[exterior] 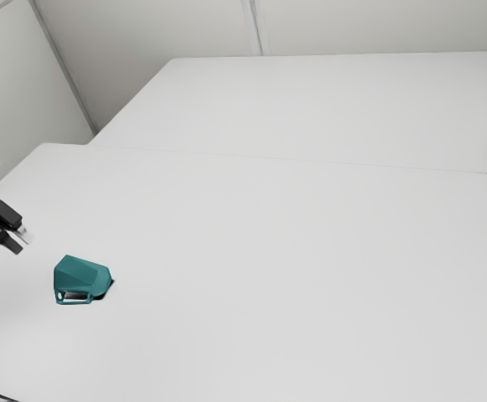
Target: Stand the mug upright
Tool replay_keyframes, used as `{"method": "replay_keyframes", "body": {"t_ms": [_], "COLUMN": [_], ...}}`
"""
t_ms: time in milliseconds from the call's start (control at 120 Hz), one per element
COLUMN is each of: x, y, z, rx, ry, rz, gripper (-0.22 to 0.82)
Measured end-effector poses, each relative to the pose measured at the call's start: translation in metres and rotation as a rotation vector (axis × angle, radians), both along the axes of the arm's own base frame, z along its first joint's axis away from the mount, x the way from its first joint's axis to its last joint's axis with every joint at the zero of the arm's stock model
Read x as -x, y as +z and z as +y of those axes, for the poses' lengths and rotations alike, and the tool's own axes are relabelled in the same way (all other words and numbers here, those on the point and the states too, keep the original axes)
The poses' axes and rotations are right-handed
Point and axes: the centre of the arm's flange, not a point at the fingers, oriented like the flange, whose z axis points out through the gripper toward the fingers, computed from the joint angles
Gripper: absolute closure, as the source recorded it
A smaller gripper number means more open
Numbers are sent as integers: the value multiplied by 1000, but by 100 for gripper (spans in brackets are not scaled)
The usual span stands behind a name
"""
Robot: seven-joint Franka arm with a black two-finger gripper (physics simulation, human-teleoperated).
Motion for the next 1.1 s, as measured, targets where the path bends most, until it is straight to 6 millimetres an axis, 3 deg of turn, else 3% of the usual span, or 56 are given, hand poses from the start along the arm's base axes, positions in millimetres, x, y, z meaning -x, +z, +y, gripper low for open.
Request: {"method": "replay_keyframes", "body": {"t_ms": [108, 383, 700, 767, 950, 1100], "x": [-12, -21, -13, -12, -2, 2], "y": [-25, -86, -117, -117, -116, -113], "z": [-5, 2, -5, -5, 1, -1], "rx": [33, 158, 251, 259, 286, 335], "ry": [-37, 13, 41, 38, 38, 28], "rz": [-15, -79, -131, -139, -155, -167], "gripper": [0, 0, 0, 9, 49, 66]}}
